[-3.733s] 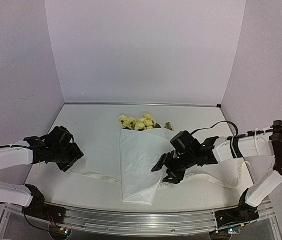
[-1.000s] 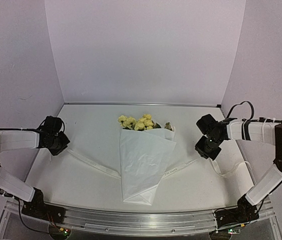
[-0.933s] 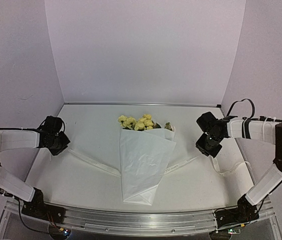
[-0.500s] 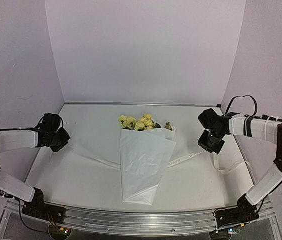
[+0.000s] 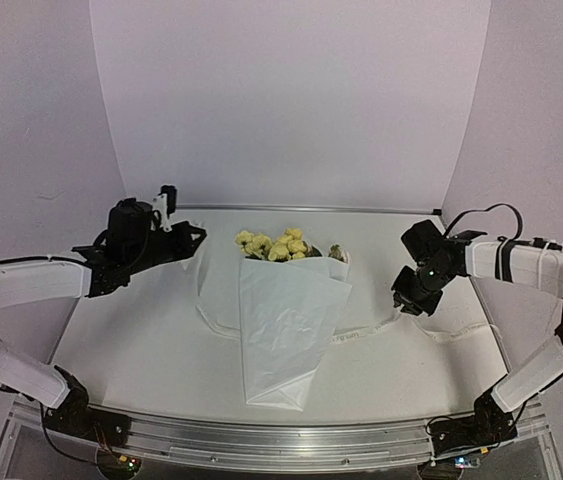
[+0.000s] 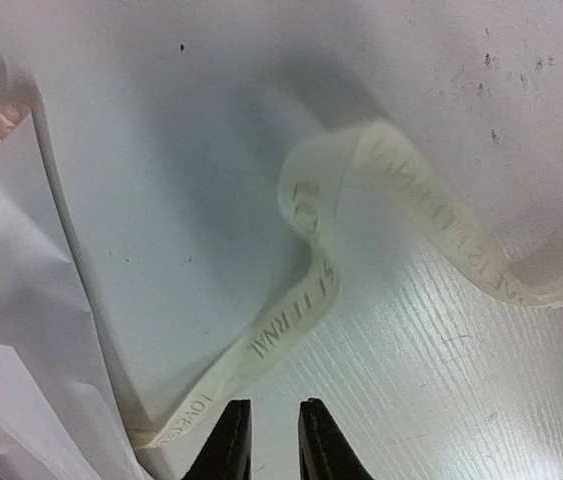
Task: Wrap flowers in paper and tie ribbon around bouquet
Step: Place the left side of the ribbon on the folded bouquet.
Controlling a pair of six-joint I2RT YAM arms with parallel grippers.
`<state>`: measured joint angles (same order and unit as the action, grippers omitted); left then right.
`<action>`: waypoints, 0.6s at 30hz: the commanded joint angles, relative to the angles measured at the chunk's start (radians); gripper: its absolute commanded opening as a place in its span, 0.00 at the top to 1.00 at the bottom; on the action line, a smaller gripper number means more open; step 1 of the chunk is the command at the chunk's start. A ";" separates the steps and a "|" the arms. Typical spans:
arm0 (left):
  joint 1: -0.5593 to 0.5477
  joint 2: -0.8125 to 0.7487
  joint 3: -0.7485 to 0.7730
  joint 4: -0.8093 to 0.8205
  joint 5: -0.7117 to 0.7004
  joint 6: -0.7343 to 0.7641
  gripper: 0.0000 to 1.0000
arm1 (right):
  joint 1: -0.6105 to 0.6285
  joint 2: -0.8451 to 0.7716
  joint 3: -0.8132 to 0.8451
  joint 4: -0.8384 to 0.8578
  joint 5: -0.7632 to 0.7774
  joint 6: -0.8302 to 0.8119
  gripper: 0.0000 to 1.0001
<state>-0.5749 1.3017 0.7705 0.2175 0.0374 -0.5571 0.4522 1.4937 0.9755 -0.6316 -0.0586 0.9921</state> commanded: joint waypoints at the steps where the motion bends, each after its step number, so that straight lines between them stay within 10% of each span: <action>1: -0.204 0.163 0.197 0.091 0.155 0.238 1.00 | -0.004 -0.038 -0.023 0.036 -0.062 -0.010 0.76; 11: -0.539 0.638 0.678 -0.278 0.315 0.546 1.00 | -0.113 -0.132 -0.136 -0.030 -0.025 0.021 0.34; 18: -0.600 0.828 0.908 -0.498 0.339 0.682 1.00 | -0.187 -0.127 -0.147 -0.046 -0.062 0.015 0.25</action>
<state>-1.1686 2.0640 1.5255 -0.1157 0.3425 0.0038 0.2967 1.3781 0.8297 -0.6501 -0.1072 1.0077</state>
